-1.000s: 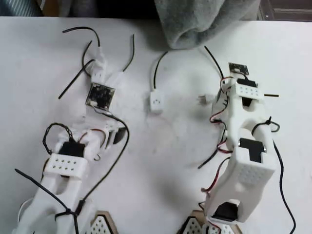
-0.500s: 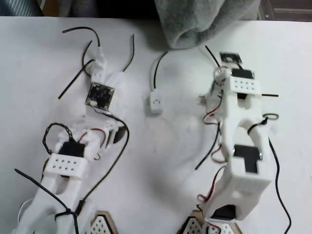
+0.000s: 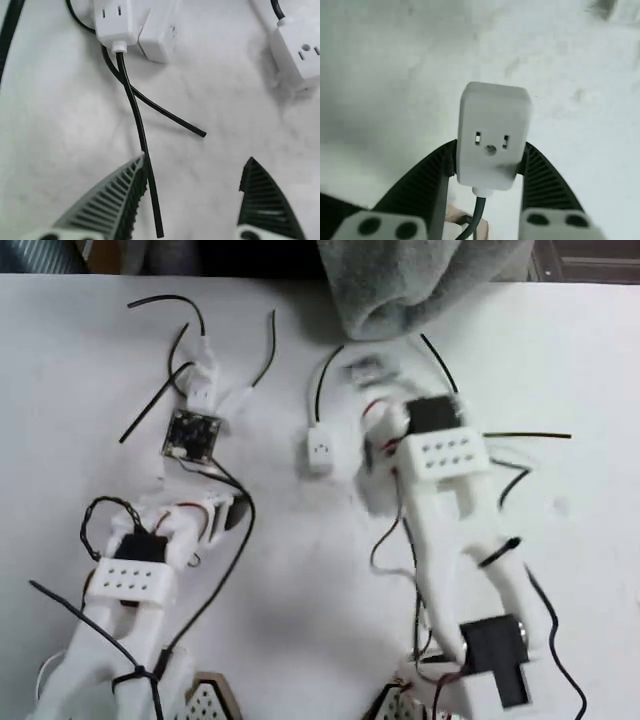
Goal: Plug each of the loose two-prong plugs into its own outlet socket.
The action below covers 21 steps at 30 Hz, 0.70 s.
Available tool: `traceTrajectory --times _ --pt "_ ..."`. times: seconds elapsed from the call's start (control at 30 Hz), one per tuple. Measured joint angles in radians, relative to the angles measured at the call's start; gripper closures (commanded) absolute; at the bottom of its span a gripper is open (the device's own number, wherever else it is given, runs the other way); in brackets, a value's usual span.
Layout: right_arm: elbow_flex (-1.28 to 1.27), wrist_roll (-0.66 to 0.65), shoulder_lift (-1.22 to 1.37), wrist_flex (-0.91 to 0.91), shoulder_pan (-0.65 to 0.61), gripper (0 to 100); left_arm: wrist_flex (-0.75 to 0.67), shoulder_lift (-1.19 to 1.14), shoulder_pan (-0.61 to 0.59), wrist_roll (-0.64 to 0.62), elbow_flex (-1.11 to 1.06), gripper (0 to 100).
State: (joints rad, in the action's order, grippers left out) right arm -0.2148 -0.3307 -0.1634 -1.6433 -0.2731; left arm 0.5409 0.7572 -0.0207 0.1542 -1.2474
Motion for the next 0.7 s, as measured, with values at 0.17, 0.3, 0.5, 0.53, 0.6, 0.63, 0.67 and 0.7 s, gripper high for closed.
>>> traceTrajectory --times 0.17,0.3,0.5,0.53,0.6,0.63,0.67,0.7 --pt "-0.318 -0.15 -0.072 0.19 -0.075 90.4 -0.026 0.0 -0.043 -0.015 0.0 71" --pt "-0.5 -0.158 -0.086 0.359 -0.124 89.8 -0.026 0.0 -0.046 -0.015 0.0 71" --pt "-0.612 -0.158 -0.086 0.471 -0.129 75.2 -0.026 0.0 -0.046 -0.015 0.0 71" --pt "-0.612 -0.161 -0.086 0.477 -0.129 75.2 -0.026 0.0 -0.046 -0.015 0.0 71" --pt "-0.612 -0.166 -0.098 0.482 -0.135 75.2 -0.026 0.0 -0.046 -0.015 0.0 71" --pt "-0.609 -0.167 -0.098 0.482 -0.141 75.2 -0.026 0.0 -0.046 -0.015 0.0 71" --pt "-0.603 -0.17 -0.098 0.482 -0.144 75.2 -0.026 0.0 -0.046 -0.015 0.0 71" --pt "-0.592 -0.17 -0.098 0.482 -0.144 75.2 -0.026 0.0 -0.046 -0.015 0.0 71"
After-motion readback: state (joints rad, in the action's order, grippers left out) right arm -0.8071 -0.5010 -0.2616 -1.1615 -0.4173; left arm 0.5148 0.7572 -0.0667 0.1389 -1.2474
